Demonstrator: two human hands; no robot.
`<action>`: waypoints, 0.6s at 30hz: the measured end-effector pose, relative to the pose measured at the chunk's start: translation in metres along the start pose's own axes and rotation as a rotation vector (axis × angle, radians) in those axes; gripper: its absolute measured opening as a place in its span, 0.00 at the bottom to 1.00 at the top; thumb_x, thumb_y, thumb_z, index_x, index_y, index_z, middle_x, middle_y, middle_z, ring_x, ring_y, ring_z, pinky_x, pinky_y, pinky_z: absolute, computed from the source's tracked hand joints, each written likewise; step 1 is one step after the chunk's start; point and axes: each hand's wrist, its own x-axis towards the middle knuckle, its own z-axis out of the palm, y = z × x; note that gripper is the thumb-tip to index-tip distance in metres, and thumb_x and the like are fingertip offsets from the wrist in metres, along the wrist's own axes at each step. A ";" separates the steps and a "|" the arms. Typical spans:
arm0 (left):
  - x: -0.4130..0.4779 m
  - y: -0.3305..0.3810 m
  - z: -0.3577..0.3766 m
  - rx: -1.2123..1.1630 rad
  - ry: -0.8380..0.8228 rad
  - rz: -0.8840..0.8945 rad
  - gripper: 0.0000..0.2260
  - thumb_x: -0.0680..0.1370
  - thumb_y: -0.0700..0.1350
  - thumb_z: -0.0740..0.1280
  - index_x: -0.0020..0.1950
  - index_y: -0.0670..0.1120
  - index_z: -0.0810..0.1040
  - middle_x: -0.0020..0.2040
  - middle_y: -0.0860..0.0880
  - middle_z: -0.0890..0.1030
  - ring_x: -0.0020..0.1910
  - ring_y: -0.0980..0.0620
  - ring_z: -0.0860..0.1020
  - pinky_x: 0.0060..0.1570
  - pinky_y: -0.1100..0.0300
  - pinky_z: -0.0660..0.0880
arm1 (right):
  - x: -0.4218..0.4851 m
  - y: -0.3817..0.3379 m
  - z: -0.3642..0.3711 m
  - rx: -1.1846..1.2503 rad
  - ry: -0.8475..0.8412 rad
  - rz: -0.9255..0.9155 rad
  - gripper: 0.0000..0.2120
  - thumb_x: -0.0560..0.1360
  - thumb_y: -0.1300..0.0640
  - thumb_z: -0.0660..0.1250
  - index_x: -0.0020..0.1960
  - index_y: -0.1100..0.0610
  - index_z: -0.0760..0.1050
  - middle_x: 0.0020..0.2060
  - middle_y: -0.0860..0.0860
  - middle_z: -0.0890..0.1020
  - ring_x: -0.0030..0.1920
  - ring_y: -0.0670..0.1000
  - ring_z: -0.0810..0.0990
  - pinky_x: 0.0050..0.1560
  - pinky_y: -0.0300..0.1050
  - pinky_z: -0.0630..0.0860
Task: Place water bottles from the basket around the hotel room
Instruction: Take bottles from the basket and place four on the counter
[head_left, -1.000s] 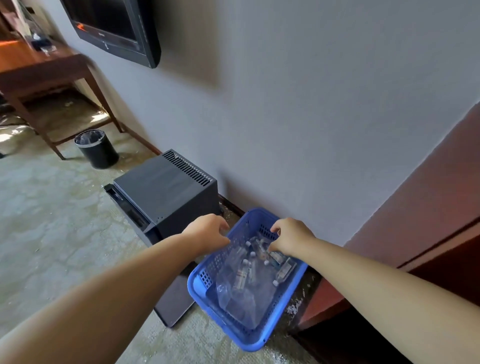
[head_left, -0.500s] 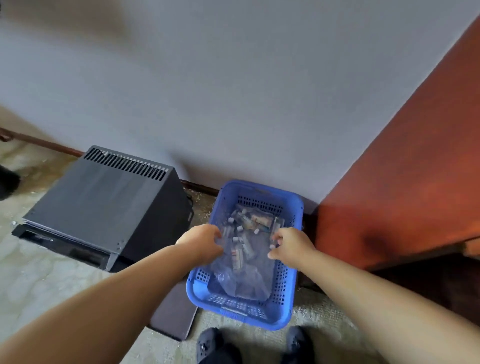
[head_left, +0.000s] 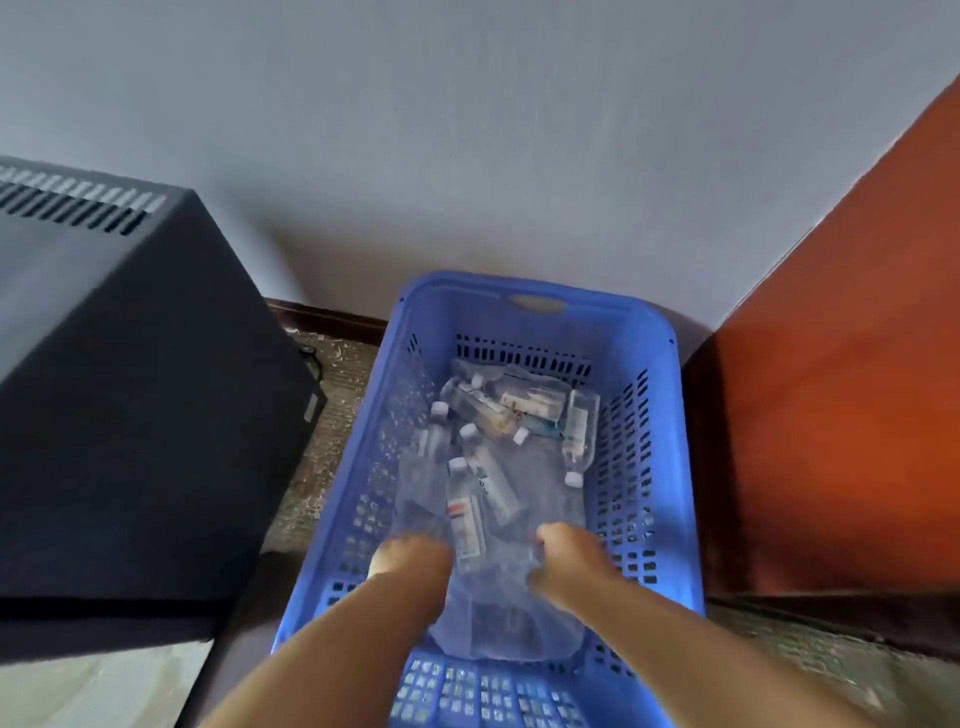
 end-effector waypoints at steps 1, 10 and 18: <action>0.031 0.000 0.018 -0.080 0.021 -0.020 0.15 0.75 0.40 0.63 0.62 0.45 0.74 0.63 0.45 0.77 0.63 0.45 0.75 0.59 0.54 0.73 | 0.029 0.005 0.018 0.007 0.009 -0.005 0.14 0.73 0.58 0.65 0.58 0.55 0.73 0.46 0.52 0.77 0.50 0.55 0.79 0.36 0.41 0.72; 0.207 0.022 0.117 -1.056 0.154 -0.076 0.22 0.64 0.44 0.77 0.56 0.45 0.79 0.50 0.46 0.83 0.47 0.49 0.81 0.46 0.59 0.78 | 0.184 0.041 0.099 0.102 0.256 -0.039 0.21 0.69 0.51 0.69 0.60 0.56 0.74 0.56 0.55 0.79 0.57 0.56 0.79 0.53 0.45 0.75; 0.216 0.001 0.102 -1.263 -0.077 -0.218 0.14 0.64 0.39 0.78 0.44 0.40 0.76 0.38 0.40 0.81 0.31 0.44 0.81 0.27 0.55 0.79 | 0.205 0.024 0.102 0.084 0.324 -0.050 0.20 0.72 0.52 0.68 0.60 0.58 0.70 0.56 0.57 0.76 0.57 0.59 0.76 0.53 0.49 0.75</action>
